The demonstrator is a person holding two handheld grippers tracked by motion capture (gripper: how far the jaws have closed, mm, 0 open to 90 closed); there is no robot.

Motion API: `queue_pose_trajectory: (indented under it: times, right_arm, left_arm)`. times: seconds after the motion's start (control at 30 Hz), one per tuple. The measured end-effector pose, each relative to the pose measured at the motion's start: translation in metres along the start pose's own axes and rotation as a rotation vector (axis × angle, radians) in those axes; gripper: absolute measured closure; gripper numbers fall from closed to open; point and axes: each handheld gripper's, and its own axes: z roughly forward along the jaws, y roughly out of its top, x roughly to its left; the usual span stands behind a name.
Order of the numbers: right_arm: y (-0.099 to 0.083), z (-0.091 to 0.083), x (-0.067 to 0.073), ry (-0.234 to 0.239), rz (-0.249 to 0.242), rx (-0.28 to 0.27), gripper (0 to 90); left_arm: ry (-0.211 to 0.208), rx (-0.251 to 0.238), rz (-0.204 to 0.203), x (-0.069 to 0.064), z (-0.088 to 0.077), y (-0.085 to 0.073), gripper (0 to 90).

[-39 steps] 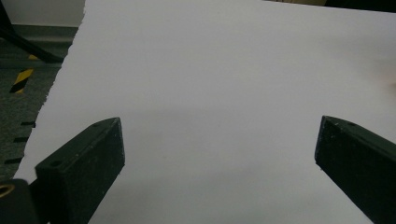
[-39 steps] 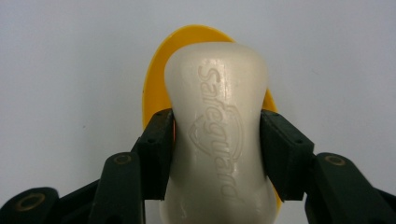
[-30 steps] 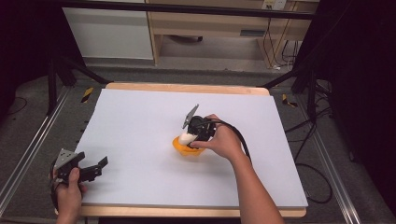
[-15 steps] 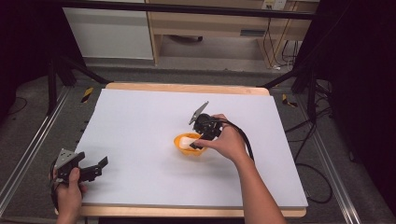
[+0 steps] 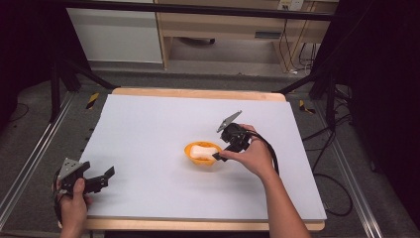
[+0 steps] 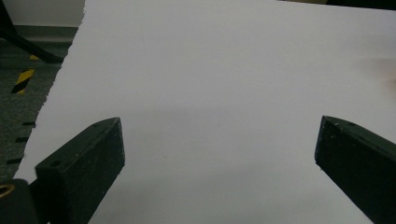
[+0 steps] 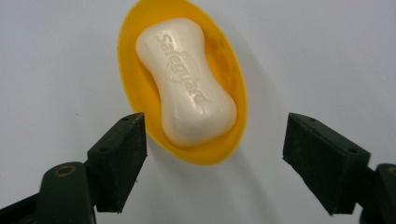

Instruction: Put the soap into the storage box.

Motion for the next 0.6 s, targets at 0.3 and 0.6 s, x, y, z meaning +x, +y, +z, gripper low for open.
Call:
queue_pose_trajectory:
  times: [0.3,0.6]
  right_arm:
    - [-0.026,-0.01,-0.005,-0.019,0.081,-0.031,10.3]
    - [-0.051,-0.015,-0.007,-0.054,0.13,-0.037,0.5]
  left_arm:
    - [0.001,0.001,0.001,0.0,0.0,0.0,1.0]
    - [0.001,0.0,0.001,-0.001,0.0,0.0,1.1]
